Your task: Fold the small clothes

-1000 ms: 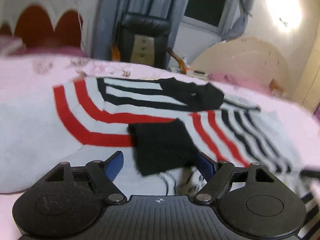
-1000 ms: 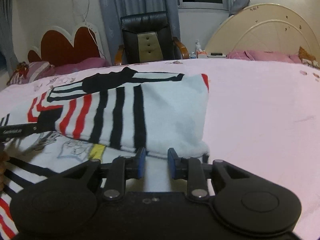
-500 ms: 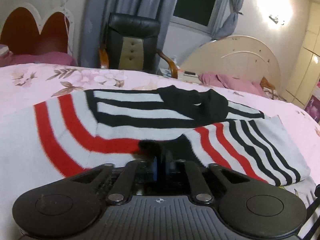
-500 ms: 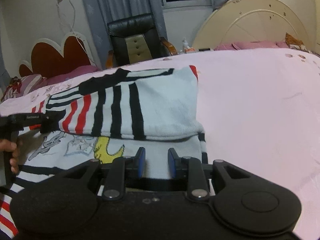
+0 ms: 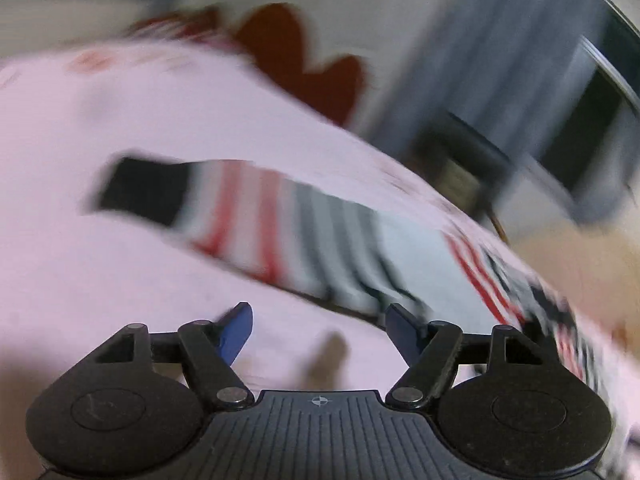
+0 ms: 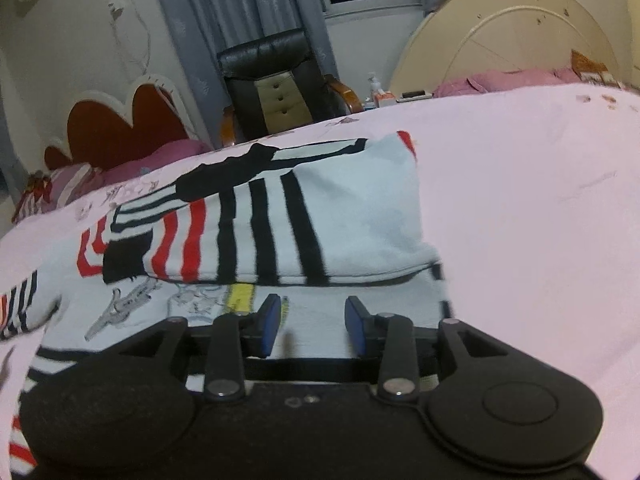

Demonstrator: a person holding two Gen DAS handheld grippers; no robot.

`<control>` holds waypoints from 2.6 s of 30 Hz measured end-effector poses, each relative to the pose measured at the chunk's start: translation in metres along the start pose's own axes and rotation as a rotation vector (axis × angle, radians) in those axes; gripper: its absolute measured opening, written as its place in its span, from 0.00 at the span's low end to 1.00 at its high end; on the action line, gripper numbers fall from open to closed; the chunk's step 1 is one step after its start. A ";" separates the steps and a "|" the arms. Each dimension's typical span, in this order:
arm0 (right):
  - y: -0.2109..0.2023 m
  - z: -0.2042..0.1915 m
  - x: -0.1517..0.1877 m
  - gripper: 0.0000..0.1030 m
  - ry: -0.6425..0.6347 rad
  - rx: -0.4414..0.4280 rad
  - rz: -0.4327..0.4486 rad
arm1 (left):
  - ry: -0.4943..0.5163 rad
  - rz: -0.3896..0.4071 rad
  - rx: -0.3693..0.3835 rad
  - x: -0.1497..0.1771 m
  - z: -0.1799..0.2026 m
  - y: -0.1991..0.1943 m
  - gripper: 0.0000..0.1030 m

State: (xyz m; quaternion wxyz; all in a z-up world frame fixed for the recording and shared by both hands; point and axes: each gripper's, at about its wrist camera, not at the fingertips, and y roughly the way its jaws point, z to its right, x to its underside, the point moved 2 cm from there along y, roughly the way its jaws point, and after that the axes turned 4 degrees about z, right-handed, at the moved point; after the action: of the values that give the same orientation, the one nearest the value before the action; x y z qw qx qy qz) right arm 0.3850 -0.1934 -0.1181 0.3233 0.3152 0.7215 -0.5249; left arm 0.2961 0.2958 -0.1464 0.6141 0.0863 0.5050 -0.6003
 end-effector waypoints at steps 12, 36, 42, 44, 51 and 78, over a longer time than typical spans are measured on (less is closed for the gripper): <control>0.016 -0.091 -0.006 0.34 0.018 -0.084 0.020 | -0.456 0.095 0.015 -0.032 -0.082 0.041 0.44; -0.027 -0.001 -0.008 0.34 0.180 0.020 0.095 | 0.501 -0.293 0.488 0.091 0.343 0.134 0.04; -0.024 0.016 -0.011 0.39 0.248 -0.012 0.084 | 0.678 -0.307 0.505 0.146 0.376 0.109 0.48; -0.016 0.012 -0.014 0.42 0.254 -0.054 0.070 | 0.686 -0.249 0.520 0.140 0.370 0.087 0.76; 0.039 -0.014 -0.029 0.42 0.320 -0.218 -0.003 | 0.621 -0.089 0.308 0.081 0.253 0.028 0.76; 0.083 -0.020 -0.053 0.07 0.135 -0.117 -0.004 | 0.612 -0.119 0.189 0.052 0.199 0.092 0.60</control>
State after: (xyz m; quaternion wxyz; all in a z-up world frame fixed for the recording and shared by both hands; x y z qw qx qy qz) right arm 0.4798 -0.1597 -0.1169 0.2908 0.3288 0.7718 -0.4601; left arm 0.4632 0.1442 -0.1358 0.3867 0.2897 0.6125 -0.6256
